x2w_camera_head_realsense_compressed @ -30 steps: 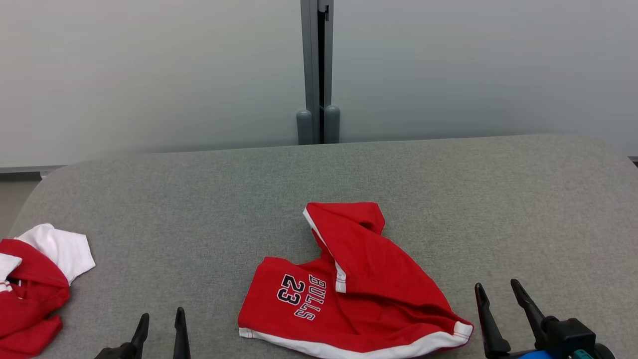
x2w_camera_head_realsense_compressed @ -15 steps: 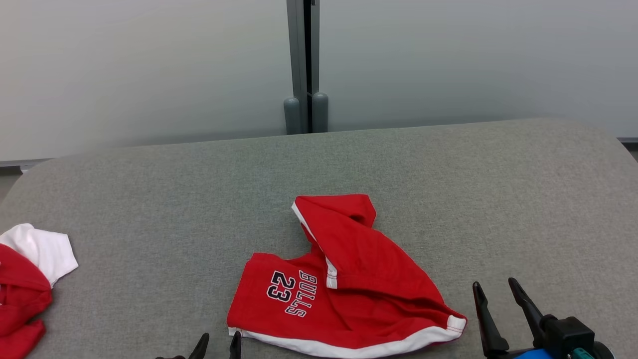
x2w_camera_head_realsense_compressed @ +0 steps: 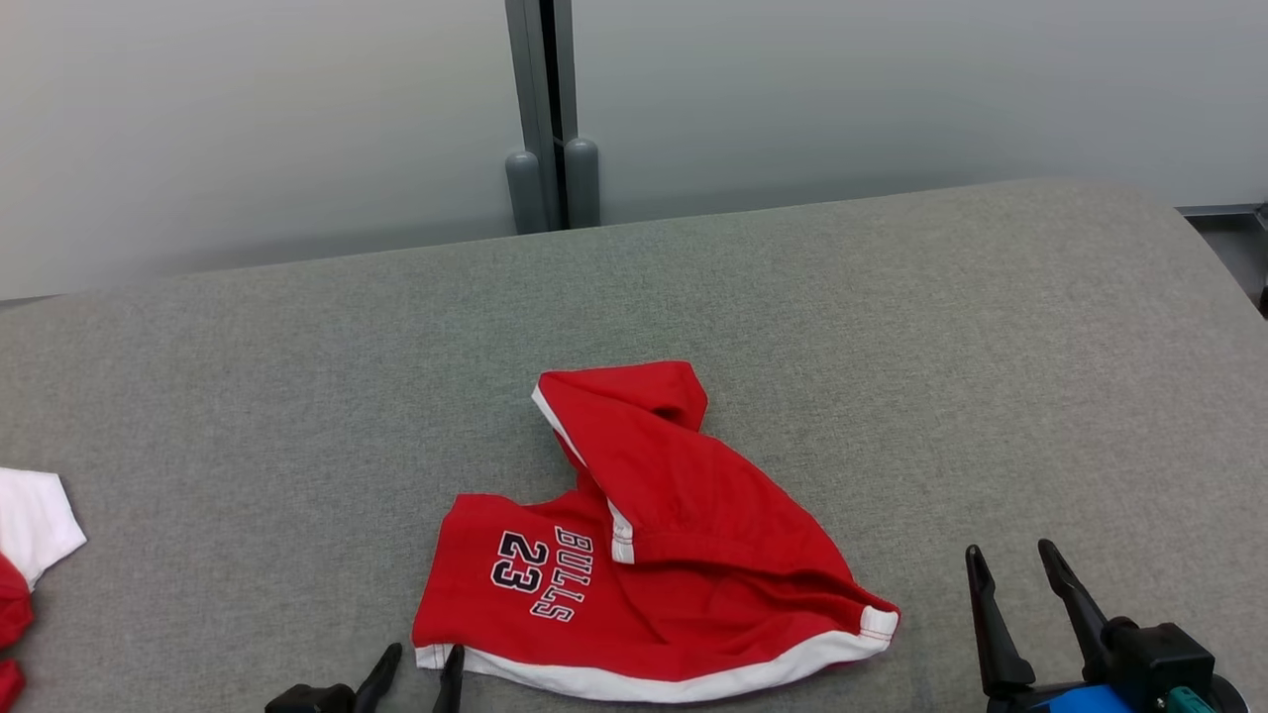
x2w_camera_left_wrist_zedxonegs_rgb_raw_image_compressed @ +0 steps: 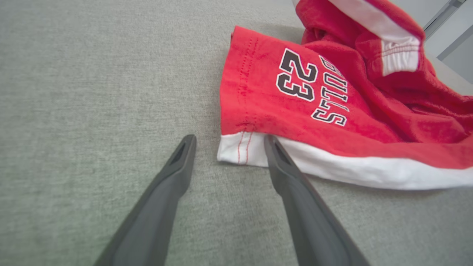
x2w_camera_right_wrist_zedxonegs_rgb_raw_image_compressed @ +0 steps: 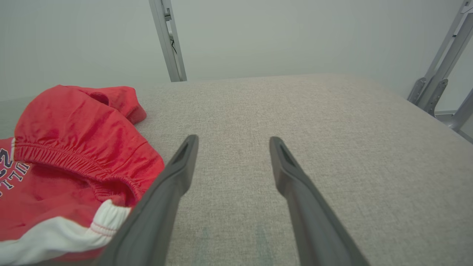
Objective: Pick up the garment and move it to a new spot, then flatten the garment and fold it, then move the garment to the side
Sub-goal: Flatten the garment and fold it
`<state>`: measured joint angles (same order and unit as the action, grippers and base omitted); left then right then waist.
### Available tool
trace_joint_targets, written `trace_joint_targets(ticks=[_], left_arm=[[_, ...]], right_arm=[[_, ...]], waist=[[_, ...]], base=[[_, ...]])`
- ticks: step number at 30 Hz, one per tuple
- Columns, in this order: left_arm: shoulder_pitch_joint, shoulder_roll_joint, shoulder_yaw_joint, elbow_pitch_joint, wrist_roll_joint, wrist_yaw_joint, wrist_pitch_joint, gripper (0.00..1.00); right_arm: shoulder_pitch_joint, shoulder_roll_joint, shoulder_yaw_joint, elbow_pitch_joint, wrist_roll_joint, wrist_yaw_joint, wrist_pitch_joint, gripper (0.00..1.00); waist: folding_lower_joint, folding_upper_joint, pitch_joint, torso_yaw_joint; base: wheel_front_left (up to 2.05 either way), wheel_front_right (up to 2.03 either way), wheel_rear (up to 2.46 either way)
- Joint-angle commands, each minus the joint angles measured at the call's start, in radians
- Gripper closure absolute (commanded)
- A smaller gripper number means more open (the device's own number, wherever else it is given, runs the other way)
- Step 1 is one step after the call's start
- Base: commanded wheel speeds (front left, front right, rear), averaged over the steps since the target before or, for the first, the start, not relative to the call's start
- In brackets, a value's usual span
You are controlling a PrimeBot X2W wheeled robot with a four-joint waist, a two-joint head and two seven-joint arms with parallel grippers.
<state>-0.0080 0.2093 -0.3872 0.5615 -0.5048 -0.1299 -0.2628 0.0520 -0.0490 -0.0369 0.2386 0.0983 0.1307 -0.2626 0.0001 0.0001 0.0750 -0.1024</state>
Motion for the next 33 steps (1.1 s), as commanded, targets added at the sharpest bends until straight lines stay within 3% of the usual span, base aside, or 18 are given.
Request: trace_joint_targets(ticks=[1, 15, 20, 23, 25, 26, 33], left_arm=[[-0.019, 0.008, 0.003, -0.001, -0.010, -0.001, -0.003, 0.00], [-0.029, 0.039, -0.074, -0.013, -0.078, -0.001, -0.003, 0.00], [-0.029, 0.045, -0.078, -0.027, -0.092, -0.002, -0.003, 0.49], [-0.024, 0.050, -0.084, -0.030, -0.094, -0.002, -0.003, 0.65], [-0.023, 0.056, -0.090, -0.029, -0.086, -0.002, -0.003, 0.95], [-0.023, 0.057, -0.091, -0.030, -0.086, -0.002, -0.003, 1.00], [-0.025, 0.058, -0.030, -0.030, -0.059, -0.002, -0.003, 1.00]], right_arm=[[0.001, -0.003, 0.001, -0.008, 0.001, 0.000, -0.003, 0.00], [-0.006, -0.003, 0.001, -0.011, 0.011, 0.000, -0.003, 0.00], [-0.011, -0.003, 0.002, -0.008, 0.011, 0.000, -0.003, 0.00], [-0.012, -0.003, 0.004, -0.005, 0.013, 0.000, -0.003, 0.00], [-0.015, -0.003, 0.009, -0.004, 0.017, 0.000, -0.003, 0.00], [-0.017, -0.003, 0.011, -0.004, 0.021, 0.000, -0.003, 0.00], [0.012, -0.003, 0.096, -0.002, 0.058, 0.000, -0.003, 0.00]], waist=[[-0.0001, -0.0001, 0.004, -0.004], [-0.0001, -0.0001, 0.016, -0.010], [-0.0001, -0.0001, 0.016, -0.005], [-0.0001, -0.0001, 0.016, -0.002], [-0.0001, -0.0001, 0.018, -0.003], [-0.0001, -0.0001, 0.019, -0.003], [-0.0001, -0.0001, 0.019, 0.000]], base=[[0.00, 0.00, 0.00], [0.00, 0.00, 0.00], [0.00, 0.00, 0.00], [0.00, 0.00, 0.00], [0.00, 0.00, 0.00], [0.00, 0.00, 0.00], [0.00, 0.00, 0.00]])
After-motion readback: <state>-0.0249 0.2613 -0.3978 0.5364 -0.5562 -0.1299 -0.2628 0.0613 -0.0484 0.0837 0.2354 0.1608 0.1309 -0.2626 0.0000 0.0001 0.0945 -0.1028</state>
